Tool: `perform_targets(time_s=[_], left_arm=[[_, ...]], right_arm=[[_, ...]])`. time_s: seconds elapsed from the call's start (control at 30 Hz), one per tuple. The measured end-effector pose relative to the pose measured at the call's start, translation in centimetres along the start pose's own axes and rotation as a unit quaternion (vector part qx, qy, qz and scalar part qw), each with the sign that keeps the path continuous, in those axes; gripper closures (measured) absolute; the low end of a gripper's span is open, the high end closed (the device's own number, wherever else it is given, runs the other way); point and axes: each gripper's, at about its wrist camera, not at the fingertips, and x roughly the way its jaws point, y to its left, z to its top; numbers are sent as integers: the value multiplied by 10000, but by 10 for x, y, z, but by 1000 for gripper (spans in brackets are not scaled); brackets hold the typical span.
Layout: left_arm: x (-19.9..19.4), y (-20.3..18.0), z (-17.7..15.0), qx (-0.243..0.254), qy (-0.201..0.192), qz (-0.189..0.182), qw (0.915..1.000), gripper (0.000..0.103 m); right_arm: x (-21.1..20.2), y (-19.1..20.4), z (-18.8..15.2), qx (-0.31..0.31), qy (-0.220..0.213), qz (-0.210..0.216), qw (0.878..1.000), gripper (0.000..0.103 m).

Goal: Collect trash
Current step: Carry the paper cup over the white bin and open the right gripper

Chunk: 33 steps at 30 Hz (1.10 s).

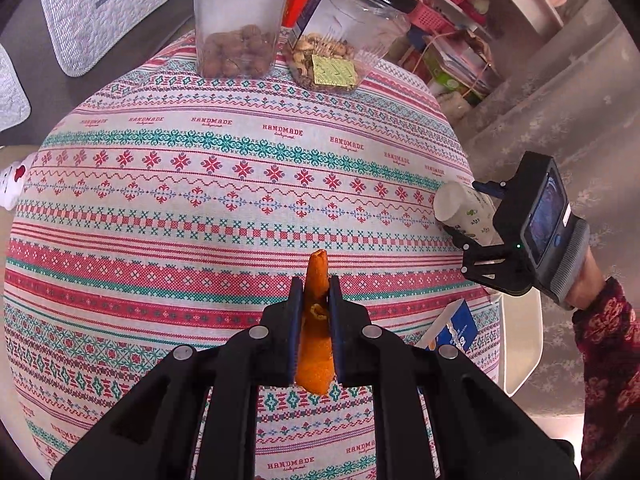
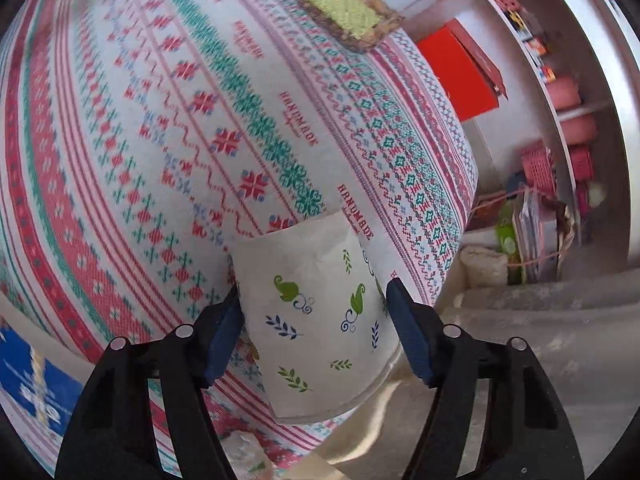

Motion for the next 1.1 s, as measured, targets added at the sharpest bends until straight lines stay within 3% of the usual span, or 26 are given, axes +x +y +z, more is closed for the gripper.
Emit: perform_targets(time_s=[0.13,0.43,0.7,0.9,1.1], left_arm=[[-7,1,2,-48,-160,5,9999,90],[-34,7,5,-183,-778,115,9967,90],[-66,16,6,-416,-1436,6,9888,90],[-92,4,1,-226,-1971,-72,9801,90],[-94,-11,-5,-35,-2086,-61,9780,90]], right_arm=[[-6,-12,4,1386,-390,490,9884,45],[-57,-3,6,3188,-1431,1102,9304,45],[-127,4,5,3587,-2170,916,9032,45],[-176,8,-11,3722,-2560,787,8887,45],[-196,6,-39,3998,-2891,587,8678,45]])
